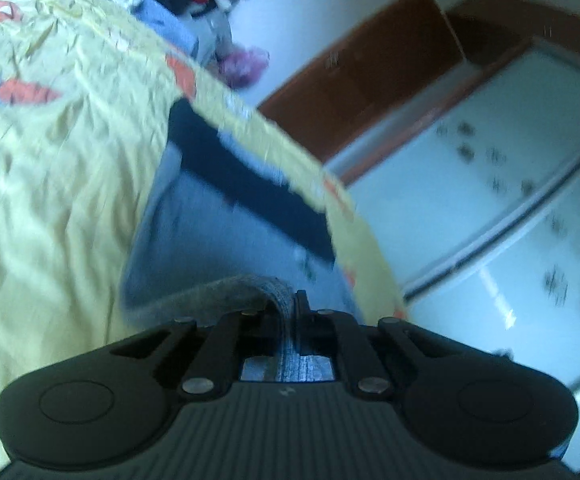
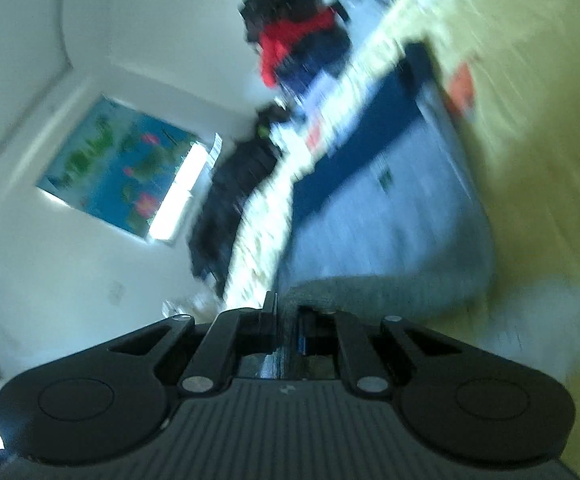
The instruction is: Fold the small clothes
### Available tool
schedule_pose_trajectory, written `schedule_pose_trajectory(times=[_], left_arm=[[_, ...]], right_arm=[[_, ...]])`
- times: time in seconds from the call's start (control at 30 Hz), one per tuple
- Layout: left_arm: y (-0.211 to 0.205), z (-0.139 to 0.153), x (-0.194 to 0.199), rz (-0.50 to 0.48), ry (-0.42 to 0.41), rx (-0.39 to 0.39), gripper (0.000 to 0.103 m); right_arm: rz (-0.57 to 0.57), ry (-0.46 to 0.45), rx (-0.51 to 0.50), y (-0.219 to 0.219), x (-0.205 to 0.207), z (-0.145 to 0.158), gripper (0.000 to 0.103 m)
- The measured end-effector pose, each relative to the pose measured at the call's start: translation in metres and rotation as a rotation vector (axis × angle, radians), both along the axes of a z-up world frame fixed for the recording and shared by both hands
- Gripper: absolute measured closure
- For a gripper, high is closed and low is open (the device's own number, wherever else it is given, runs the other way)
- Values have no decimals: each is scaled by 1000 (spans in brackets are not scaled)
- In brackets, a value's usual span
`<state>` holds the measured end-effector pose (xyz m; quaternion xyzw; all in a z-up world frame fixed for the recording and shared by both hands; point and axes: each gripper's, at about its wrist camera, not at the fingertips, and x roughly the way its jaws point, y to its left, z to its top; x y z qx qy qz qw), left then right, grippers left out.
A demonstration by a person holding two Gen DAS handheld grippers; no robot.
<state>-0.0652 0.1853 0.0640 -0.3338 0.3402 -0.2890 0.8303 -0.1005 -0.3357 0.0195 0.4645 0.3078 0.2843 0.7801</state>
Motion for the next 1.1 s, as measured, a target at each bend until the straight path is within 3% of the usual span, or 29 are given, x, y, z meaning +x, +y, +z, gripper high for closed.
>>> schedule_pose_trajectory(times=[0.3, 0.5, 0.63, 0.8, 0.9, 0.93, 1.0, 1.03, 1.07, 1.1], left_arm=[[-28, 23, 119, 46, -90, -48, 97], [-47, 19, 210, 110, -92, 33, 97], [-55, 3, 259, 162, -44, 89, 97], [-64, -14, 288, 173, -28, 170, 97], [-63, -18, 303, 184, -31, 175, 96], [-61, -19, 309, 193, -21, 166, 96], [-52, -25, 321, 240, 27, 123, 88], [-48, -28, 325, 256, 57, 101, 74], [-44, -31, 327, 268, 86, 81, 65], [-42, -31, 326, 282, 87, 81, 46]], right_arm=[[-144, -35, 112, -35, 130, 2, 85], [-228, 28, 123, -51, 227, -13, 85], [-264, 114, 83, -53, 277, -39, 85], [-265, 194, 42, -50, 309, -67, 85], [-278, 216, 67, -54, 320, -74, 81], [-288, 227, 91, -56, 324, -77, 77], [-303, 215, 153, -61, 326, -79, 54], [-317, 205, 182, -62, 327, -80, 35], [-326, 198, 196, -65, 328, -80, 28], [-329, 191, 197, -66, 328, -78, 28]])
